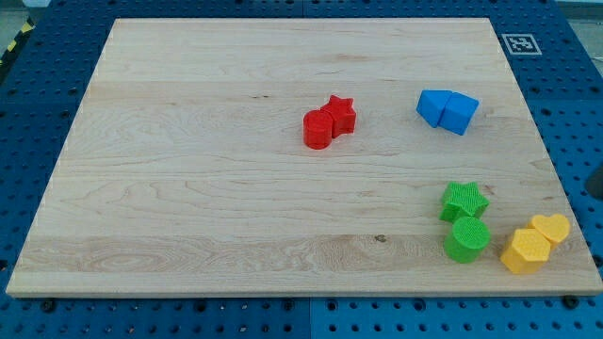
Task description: Slide the hexagon right to the green circle
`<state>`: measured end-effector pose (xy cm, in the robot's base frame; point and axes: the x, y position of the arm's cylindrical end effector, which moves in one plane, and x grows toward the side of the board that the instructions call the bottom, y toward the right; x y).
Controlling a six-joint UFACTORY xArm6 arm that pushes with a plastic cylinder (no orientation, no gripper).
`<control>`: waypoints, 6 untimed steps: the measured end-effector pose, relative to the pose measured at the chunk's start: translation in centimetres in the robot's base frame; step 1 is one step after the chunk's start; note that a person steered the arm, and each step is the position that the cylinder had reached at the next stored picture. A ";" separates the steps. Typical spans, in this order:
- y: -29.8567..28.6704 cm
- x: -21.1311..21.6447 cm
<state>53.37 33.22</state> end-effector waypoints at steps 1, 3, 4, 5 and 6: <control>-3.0 4.9; -4.0 8.4; -5.4 8.4; -10.3 8.4; -12.2 8.5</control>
